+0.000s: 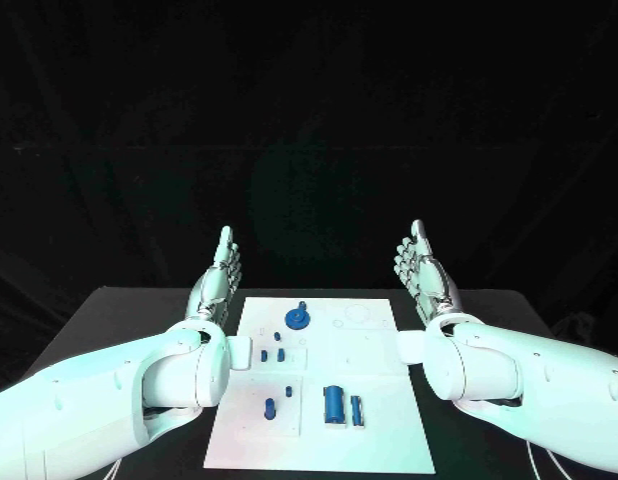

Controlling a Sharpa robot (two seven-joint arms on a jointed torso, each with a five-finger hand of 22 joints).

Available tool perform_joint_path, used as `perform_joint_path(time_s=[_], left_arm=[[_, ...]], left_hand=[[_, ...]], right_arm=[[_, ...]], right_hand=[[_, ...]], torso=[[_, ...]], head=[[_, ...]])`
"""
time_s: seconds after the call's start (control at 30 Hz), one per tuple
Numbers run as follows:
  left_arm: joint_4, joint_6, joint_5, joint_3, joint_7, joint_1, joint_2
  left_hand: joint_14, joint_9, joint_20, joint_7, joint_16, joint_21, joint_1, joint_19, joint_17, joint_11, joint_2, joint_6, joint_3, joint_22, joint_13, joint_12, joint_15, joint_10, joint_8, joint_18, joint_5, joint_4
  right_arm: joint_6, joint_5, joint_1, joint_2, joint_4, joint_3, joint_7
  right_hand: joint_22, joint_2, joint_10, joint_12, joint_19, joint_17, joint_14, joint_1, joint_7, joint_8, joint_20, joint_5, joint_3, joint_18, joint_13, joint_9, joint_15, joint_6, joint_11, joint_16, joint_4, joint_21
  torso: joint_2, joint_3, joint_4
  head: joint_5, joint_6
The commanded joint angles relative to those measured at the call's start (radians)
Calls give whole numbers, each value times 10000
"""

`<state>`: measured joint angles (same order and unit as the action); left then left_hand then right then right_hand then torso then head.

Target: Assemble the parts on the task board

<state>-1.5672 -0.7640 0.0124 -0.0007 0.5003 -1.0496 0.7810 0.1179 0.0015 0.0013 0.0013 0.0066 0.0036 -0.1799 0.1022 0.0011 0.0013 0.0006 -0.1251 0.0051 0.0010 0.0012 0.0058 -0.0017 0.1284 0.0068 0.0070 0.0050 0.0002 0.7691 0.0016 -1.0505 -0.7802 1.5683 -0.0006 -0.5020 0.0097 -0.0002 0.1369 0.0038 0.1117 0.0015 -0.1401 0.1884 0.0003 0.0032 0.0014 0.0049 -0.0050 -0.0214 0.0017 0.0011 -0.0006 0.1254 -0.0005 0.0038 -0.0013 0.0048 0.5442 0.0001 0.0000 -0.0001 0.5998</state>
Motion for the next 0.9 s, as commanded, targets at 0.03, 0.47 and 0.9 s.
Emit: perform_joint_path(time_s=[0.03,0.47,0.9], left_arm=[[-28,-60,-124,7,197,-4,-10],[-28,-60,-124,7,197,-4,-10],[-28,-60,-124,7,197,-4,-10]], left_hand=[[-391,-15,-13,-13,-66,-36,588,-321,-11,-13,-6,392,-51,-10,-12,-58,17,-431,-68,-70,-50,-2],[-1179,-15,-13,-13,-66,-36,1799,-1022,-11,-13,-6,1251,-51,-10,-12,-58,17,-1284,-68,-70,-50,-2],[-1179,-15,-13,-13,-66,-36,1799,-1022,-11,-13,-6,1251,-51,-10,-12,-58,17,-1284,-68,-70,-50,-2]], right_arm=[[9,-16,5,2,17,6,-180],[9,-16,5,2,17,6,-180],[9,-16,5,2,17,6,-180]], right_hand=[[-97,2,-446,-38,-371,-15,463,-625,-3,-32,-14,-49,50,214,-17,-11,6,-416,5,-38,13,-48],[-97,2,-1369,-38,-1117,-15,1401,-1884,-3,-32,-14,-49,50,214,-17,-11,6,-1254,5,-38,13,-48],[-97,2,-1369,-38,-1117,-15,1401,-1884,-3,-32,-14,-49,50,214,-17,-11,6,-1254,5,-38,13,-48]], torso=[[0,-1,0],[0,-1,0],[0,-1,0]], head=[[1,2],[1,2],[1,2]])
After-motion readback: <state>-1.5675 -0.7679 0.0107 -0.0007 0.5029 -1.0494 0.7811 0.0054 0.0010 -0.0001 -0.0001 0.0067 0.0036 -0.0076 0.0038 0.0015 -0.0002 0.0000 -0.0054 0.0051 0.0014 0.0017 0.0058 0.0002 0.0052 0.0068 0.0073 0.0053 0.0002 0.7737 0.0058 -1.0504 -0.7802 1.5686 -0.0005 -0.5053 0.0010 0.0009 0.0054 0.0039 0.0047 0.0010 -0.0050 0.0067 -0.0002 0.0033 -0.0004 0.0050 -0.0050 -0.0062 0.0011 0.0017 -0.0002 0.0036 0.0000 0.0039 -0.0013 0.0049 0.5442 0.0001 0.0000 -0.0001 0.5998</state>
